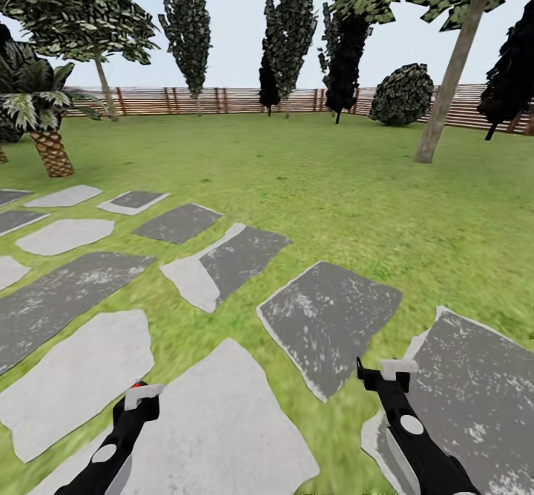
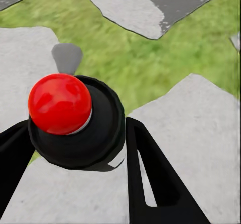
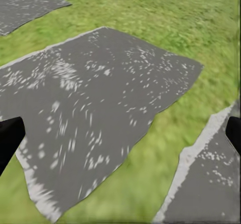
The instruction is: In the garden, pick up the pesticide atomizer on the floor and spray pesticide onto both trees until each tree trunk is fully covered.
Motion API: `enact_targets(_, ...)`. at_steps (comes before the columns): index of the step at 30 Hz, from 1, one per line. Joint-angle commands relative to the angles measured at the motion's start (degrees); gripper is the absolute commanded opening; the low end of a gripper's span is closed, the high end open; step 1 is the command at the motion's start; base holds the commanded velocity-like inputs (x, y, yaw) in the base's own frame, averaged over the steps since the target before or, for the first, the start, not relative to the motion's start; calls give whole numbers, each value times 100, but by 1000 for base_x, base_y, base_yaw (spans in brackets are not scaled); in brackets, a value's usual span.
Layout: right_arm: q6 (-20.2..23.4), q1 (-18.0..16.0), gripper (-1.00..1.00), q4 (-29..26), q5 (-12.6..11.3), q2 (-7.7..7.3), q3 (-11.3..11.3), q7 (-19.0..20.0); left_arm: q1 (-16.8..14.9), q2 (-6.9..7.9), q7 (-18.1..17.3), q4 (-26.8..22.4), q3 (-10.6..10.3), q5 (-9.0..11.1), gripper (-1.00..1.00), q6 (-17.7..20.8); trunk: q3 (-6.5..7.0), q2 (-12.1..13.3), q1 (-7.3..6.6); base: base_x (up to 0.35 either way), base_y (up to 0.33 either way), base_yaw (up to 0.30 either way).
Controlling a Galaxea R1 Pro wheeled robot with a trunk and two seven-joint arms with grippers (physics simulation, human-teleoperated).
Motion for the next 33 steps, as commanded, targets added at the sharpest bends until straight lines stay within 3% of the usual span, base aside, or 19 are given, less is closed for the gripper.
enact_targets(1, 0, 0, 100, 0, 0, 0, 0, 0, 0, 0, -1, -1, 0, -3, -100, 0, 0, 0, 0, 0, 0, -287)
enact_targets(19, 0, 0, 100, 0, 0, 1, 0, 0, 0, 0, 14, -2, 9, -9, -100, 0, 0, 0, 0, 9, 0, -292)
enact_targets(33, 0, 0, 100, 1, 0, 8, 0, 0, 0, 9, 17, -10, 9, -3, -100, 4, 0, 0, 0, 311, -40, -298)
